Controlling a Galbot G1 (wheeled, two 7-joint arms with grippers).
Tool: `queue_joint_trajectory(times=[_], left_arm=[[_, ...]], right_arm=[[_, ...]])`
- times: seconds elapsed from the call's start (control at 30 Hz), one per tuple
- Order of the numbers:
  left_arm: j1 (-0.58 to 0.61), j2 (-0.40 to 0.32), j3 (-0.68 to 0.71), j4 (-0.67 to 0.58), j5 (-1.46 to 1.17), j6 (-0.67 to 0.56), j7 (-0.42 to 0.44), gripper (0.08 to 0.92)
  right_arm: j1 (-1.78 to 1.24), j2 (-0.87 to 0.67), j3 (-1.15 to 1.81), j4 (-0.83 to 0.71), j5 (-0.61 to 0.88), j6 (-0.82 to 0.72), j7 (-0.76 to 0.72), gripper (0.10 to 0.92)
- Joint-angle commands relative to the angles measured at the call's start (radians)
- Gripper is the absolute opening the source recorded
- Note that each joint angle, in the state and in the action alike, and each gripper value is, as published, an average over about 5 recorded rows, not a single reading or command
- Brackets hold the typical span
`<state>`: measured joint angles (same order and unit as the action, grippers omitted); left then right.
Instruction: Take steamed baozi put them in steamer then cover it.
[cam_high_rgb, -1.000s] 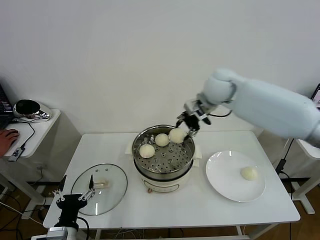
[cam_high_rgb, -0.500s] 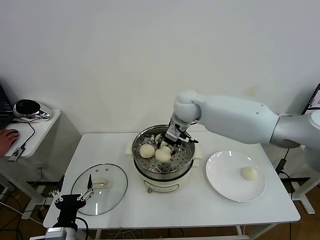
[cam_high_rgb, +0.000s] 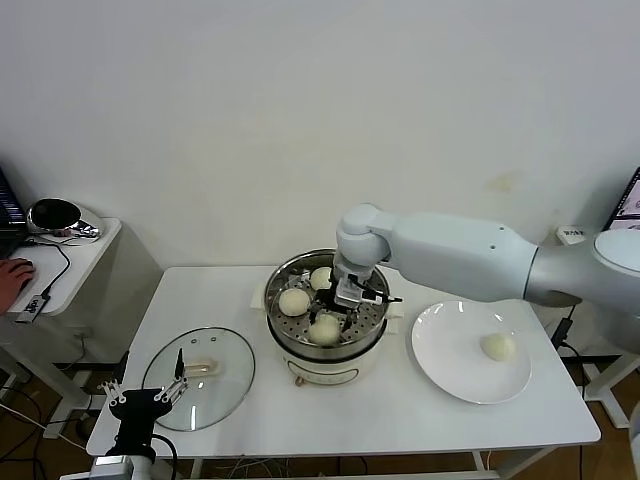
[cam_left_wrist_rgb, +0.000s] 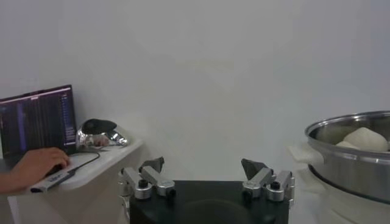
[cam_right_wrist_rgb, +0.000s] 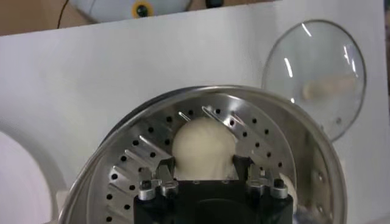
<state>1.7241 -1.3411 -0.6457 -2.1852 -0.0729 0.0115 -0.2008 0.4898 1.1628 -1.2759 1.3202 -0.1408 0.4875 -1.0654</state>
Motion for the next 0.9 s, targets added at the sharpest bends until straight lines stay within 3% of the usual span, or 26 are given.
queue_joint_trajectory(times=[0.03,0.27,0.47,0.57,0.9], left_arm=[[-0.002,0.000,0.005,-0.004,0.002,0.001,0.001,0.823],[-0.004,0.007,0.007,-0.003,0.002,0.001,0.002,0.823],[-0.007,0.017,0.010,-0.003,0.001,0.000,0.003,0.823],[-0.012,0.023,0.020,-0.001,0.001,0.000,0.003,0.823],[-0.024,0.039,0.047,0.022,0.005,-0.006,0.004,0.823]], right_arm=[[0.040,-0.029,0.029,-0.010,-0.033,0.047,0.003,0.798],[0.138,-0.150,0.071,0.047,0.091,-0.076,-0.020,0.822],[0.266,-0.346,0.005,0.180,0.232,-0.536,-0.034,0.823],[0.292,-0.465,-0.028,0.231,0.245,-0.670,-0.039,0.823],[0.046,-0.772,0.095,0.251,0.222,-0.755,-0.065,0.823]])
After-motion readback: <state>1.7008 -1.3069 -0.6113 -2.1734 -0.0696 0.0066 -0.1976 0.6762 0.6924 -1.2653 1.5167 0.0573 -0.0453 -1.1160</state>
